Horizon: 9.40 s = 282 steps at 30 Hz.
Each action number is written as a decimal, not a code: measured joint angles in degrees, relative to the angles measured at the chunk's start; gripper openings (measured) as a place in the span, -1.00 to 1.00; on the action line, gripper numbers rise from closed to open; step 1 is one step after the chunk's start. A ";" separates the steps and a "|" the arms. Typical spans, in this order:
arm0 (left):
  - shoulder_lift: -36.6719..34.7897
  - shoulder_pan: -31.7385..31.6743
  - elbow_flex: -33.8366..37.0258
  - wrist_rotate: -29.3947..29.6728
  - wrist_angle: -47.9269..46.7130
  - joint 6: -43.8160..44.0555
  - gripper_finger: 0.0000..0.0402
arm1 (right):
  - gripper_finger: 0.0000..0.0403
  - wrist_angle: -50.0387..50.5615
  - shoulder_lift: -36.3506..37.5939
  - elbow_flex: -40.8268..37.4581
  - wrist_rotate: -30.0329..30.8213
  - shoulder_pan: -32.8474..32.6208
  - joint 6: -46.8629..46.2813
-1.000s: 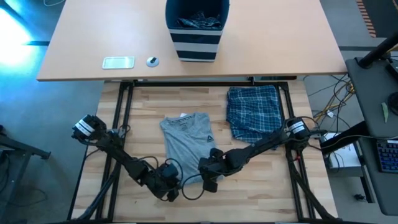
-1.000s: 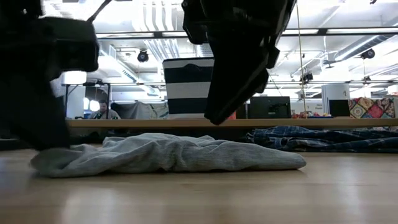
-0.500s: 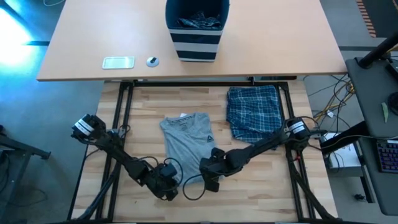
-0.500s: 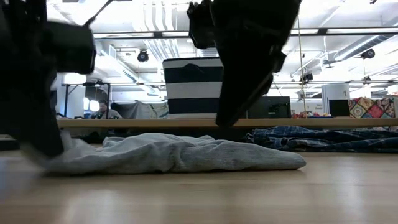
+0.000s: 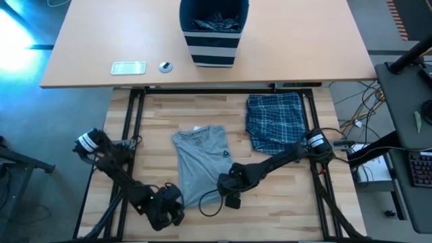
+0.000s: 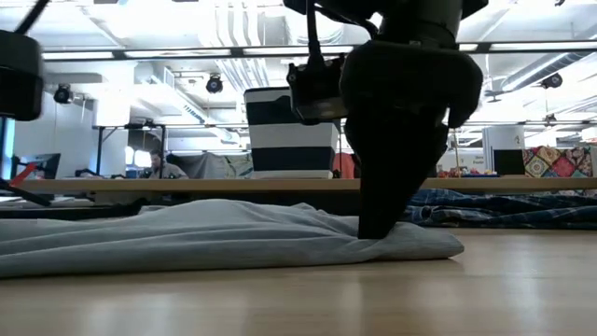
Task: Fold Laundry from Bin
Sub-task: Fold the gray shirt
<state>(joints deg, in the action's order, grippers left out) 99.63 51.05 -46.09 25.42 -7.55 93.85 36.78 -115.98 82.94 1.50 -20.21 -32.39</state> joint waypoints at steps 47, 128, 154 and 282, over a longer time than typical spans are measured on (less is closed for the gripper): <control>-17.71 -38.00 -2.09 -8.21 -18.80 -53.97 -1.00 | -0.21 -9.59 12.08 -4.93 5.50 3.34 0.70; -9.89 -45.72 7.30 -26.78 24.23 -52.28 -1.00 | -0.41 7.25 24.74 -17.23 15.94 1.70 -21.33; -10.41 -46.43 6.01 -23.79 20.97 -50.13 -1.00 | -0.63 0.18 31.97 -27.10 3.52 8.54 -32.50; -22.09 -41.33 3.54 -0.38 -25.70 -25.21 0.12 | -0.94 7.31 -0.89 10.67 10.03 36.27 6.94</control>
<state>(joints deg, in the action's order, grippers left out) 77.55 9.73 -42.54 25.04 -33.25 68.64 44.10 -116.87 93.61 11.53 16.06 -25.45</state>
